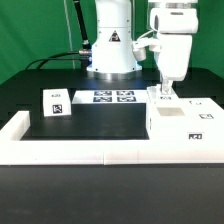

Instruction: Assemble cabinet

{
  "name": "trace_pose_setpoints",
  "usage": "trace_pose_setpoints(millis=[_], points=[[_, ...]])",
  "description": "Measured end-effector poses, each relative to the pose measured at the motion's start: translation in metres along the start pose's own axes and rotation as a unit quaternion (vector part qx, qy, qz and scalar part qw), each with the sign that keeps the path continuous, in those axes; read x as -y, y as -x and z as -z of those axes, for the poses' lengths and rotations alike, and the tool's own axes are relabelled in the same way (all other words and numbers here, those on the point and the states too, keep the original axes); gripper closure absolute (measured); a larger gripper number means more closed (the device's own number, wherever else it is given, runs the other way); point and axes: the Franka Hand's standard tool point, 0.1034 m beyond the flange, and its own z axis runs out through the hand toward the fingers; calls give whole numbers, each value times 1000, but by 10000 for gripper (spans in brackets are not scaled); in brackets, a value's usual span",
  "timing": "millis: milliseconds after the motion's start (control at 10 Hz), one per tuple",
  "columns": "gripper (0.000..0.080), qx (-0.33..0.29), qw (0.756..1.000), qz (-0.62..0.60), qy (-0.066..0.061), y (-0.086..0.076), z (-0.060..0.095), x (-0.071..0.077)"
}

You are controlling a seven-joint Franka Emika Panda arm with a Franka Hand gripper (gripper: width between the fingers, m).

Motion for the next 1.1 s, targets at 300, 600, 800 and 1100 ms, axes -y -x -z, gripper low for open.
trace_pose_setpoints(millis=[300, 600, 800, 1100], points=[[729, -1, 1000, 3, 1, 1, 0, -1], [729, -1, 1000, 4, 1, 0, 0, -3], [729, 1, 1000, 0, 2, 0, 1, -23], [729, 3, 1000, -3, 1, 0, 1, -62]])
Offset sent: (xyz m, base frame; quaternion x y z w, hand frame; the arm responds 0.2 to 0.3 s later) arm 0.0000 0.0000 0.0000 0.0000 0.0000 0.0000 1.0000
